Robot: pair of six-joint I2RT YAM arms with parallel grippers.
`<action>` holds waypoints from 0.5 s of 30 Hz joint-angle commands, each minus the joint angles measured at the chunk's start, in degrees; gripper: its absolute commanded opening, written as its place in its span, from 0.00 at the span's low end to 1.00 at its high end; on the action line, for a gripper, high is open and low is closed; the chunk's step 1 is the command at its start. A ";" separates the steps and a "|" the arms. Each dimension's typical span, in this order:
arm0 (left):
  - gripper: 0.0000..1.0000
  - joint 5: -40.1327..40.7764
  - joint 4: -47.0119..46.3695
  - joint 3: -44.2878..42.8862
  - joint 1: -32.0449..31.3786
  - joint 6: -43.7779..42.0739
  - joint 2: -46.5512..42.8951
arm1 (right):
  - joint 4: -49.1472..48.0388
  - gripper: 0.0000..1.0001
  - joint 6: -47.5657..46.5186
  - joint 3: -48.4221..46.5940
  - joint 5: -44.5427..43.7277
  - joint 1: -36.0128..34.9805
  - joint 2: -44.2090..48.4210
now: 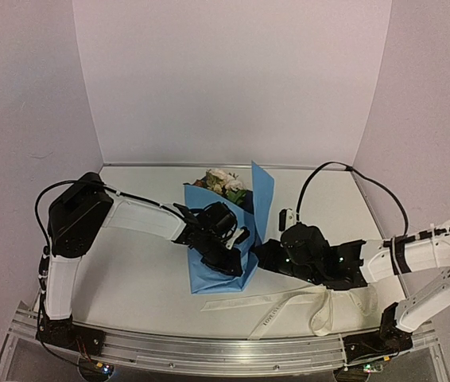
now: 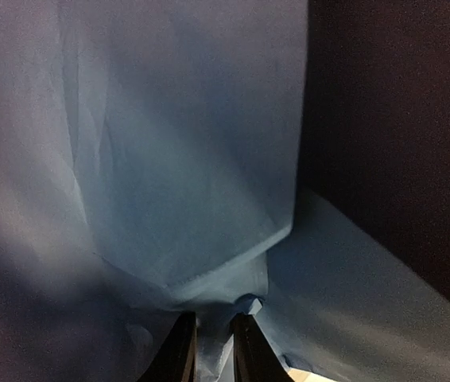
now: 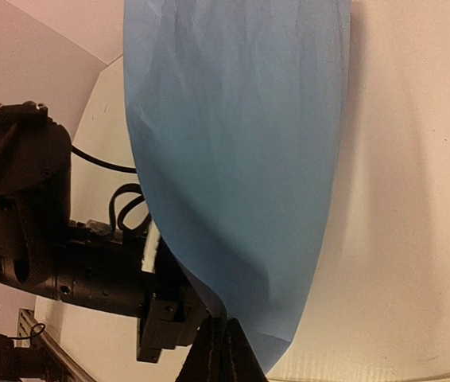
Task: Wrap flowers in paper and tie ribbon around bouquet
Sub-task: Press the fold line on the 2/3-folded wrapping paper.
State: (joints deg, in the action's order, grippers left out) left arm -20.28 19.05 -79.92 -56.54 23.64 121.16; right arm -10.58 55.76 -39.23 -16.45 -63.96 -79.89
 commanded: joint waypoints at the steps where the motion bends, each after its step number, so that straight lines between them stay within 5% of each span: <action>1: 0.18 7.25 1.38 -0.33 -0.41 1.65 1.82 | -0.80 0.00 0.94 -4.39 1.40 -0.21 -3.20; 15: 0.35 4.38 -5.81 6.89 -0.23 0.12 -14.82 | 3.61 0.00 -2.30 -0.69 -1.60 -0.21 1.14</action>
State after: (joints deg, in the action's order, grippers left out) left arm -16.21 16.02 -74.01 -57.17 25.19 114.31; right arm -9.60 55.66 -39.88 -16.00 -63.96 -81.39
